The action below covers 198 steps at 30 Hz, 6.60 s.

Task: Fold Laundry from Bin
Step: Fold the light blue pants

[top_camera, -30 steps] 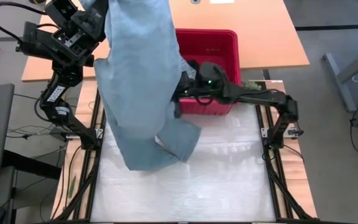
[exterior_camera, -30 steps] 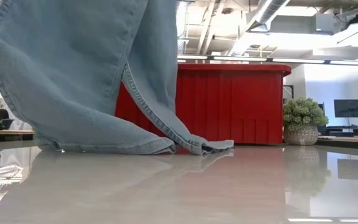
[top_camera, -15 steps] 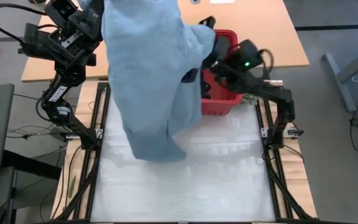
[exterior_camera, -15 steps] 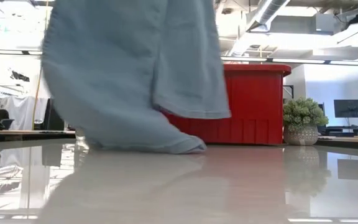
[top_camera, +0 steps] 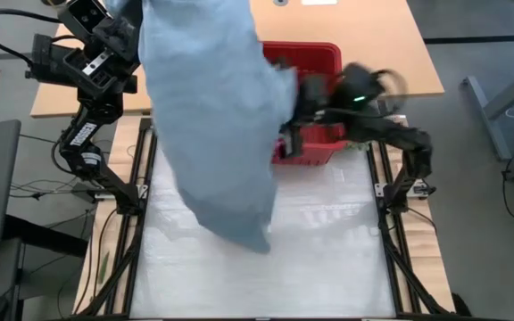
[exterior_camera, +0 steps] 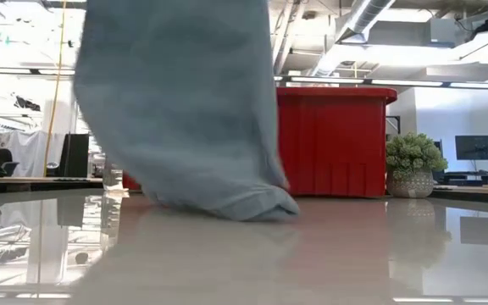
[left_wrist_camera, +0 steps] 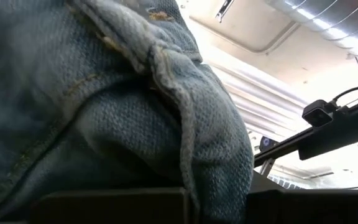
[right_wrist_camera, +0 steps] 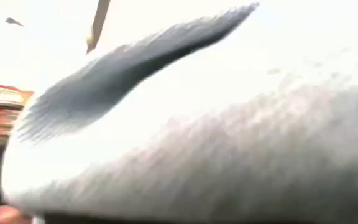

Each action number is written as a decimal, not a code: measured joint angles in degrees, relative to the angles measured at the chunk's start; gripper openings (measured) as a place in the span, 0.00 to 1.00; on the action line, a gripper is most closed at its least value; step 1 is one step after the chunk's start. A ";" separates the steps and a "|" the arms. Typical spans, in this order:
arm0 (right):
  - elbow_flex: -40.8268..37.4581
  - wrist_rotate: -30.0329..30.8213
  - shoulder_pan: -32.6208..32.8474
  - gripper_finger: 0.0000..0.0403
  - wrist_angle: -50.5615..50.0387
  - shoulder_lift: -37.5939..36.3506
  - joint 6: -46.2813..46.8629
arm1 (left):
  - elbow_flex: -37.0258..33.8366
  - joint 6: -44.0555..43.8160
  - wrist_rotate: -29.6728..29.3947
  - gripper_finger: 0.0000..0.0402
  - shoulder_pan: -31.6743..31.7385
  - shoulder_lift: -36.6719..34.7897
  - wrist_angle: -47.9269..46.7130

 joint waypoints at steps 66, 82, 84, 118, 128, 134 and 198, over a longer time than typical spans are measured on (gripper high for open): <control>-42.18 12.24 0.82 0.04 15.70 -8.28 19.21 | -0.02 -4.68 -5.71 0.01 3.37 0.11 1.48; -26.72 -0.82 -1.89 0.04 29.00 5.57 34.90 | 0.00 -5.45 -9.31 0.01 4.47 1.71 -1.35; -24.23 -1.23 0.01 0.04 28.92 5.87 34.58 | 0.00 -4.20 -9.47 0.01 5.57 1.38 -2.74; -20.87 -4.27 -3.52 0.04 30.68 -14.37 48.57 | 0.08 22.13 -6.69 0.53 19.08 -3.00 -73.32; -20.56 -0.81 -6.20 0.04 25.25 -19.02 45.79 | -0.07 23.75 2.00 0.53 19.21 -4.30 -67.65; -20.55 -2.08 -5.52 0.04 23.54 -18.99 44.03 | -0.04 3.13 -6.82 0.53 20.05 -4.39 -59.80; -20.70 -2.89 -11.33 0.05 15.51 -22.16 44.37 | -35.18 14.32 -14.97 0.52 -14.78 2.25 0.14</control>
